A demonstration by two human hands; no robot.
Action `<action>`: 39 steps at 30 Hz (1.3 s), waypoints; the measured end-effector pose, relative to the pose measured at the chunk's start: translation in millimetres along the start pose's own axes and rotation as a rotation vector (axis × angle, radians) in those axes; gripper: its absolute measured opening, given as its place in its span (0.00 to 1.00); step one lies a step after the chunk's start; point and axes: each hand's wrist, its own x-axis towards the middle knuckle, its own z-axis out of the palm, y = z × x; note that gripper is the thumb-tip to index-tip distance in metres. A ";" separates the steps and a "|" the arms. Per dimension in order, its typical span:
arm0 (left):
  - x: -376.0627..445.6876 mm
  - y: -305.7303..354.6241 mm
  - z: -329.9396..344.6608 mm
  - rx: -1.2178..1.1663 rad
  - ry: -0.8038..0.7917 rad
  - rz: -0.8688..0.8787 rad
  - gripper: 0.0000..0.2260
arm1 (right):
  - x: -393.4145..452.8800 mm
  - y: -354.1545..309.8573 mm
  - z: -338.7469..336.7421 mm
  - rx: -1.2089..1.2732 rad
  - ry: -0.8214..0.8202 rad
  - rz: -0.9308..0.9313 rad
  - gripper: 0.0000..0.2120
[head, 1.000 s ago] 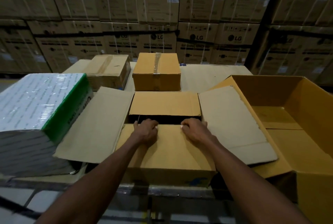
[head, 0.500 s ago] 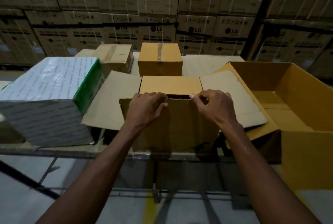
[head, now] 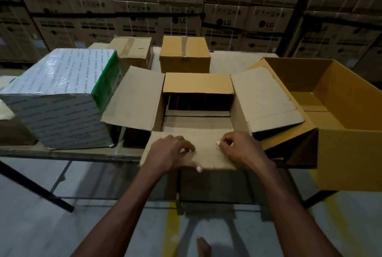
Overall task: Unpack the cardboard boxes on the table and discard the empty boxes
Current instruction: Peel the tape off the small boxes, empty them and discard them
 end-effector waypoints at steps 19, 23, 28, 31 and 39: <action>134.8 -38.3 50.2 -0.190 0.210 -0.161 0.15 | 135.4 12.9 28.4 0.155 0.031 -0.043 0.12; 179.8 -45.3 55.0 -0.265 0.114 -0.180 0.21 | 188.3 20.6 27.9 0.110 -0.070 -0.087 0.21; 236.4 -56.6 58.5 -0.249 0.007 -0.196 0.22 | 251.3 23.1 36.1 0.016 -0.191 -0.079 0.31; 270.4 -70.7 63.1 -0.227 -0.014 -0.210 0.23 | 278.3 25.9 44.7 -0.042 -0.227 -0.072 0.32; 311.9 -101.0 59.0 -0.158 0.100 -0.242 0.30 | 312.9 31.7 55.2 -0.070 -0.170 -0.044 0.40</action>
